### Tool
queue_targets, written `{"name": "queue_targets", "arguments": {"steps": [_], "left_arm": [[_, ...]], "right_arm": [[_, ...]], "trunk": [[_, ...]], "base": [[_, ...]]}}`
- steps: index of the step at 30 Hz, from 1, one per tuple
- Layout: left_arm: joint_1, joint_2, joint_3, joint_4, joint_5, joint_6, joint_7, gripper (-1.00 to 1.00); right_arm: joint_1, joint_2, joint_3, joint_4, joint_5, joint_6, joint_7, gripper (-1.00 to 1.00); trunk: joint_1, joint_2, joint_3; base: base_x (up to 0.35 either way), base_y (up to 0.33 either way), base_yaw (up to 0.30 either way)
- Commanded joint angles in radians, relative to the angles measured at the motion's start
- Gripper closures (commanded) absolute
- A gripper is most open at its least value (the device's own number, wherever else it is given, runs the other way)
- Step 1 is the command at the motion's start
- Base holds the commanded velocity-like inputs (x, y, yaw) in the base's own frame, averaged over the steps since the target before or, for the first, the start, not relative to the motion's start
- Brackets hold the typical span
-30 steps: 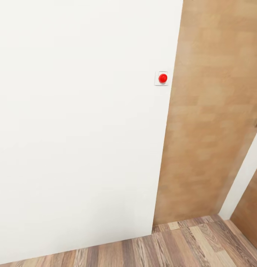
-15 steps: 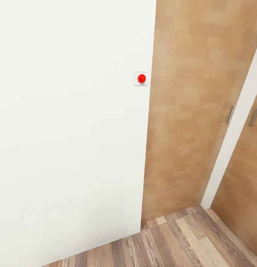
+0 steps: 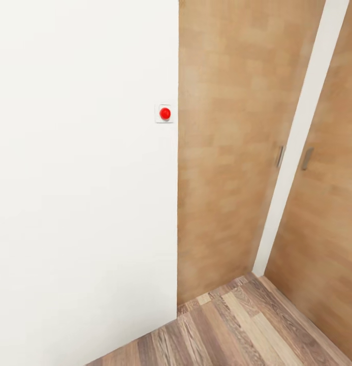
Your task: Put all the toys in the child's room - the three board games (two on the bed and one on the table), the two jigsaw puzzles on the table, and the tennis ball on the table - inside the toy box on the table in the child's room.
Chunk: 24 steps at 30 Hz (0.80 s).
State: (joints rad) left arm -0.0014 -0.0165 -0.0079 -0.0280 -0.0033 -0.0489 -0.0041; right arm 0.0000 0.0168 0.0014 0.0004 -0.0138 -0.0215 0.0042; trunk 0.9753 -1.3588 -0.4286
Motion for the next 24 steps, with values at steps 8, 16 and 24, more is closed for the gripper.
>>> {"name": "queue_targets", "arguments": {"steps": [8,16,24], "left_arm": [[0.000,0.001,-0.002,0.000,-0.004,-0.055,-0.001,-1.00],[0.000,0.003,0.000,-0.005,-0.004,-0.070,0.000,-1.00],[0.000,0.005,0.000,-0.044,-0.004,-0.067,0.001,-1.00]], "right_arm": [[0.000,0.000,0.000,0.001,-0.002,-0.016,0.000,-1.00],[0.000,0.000,0.000,0.001,-0.001,-0.020,0.000,-1.00],[-0.001,0.002,0.000,0.000,0.001,-0.021,-0.002,-1.00]], "trunk": [[-0.031,0.056,0.023],[-0.061,0.112,0.044],[-0.092,0.168,0.066]], "base": [[0.000,0.000,-0.274],[0.000,0.000,-0.263],[0.000,0.000,-0.106]]}}
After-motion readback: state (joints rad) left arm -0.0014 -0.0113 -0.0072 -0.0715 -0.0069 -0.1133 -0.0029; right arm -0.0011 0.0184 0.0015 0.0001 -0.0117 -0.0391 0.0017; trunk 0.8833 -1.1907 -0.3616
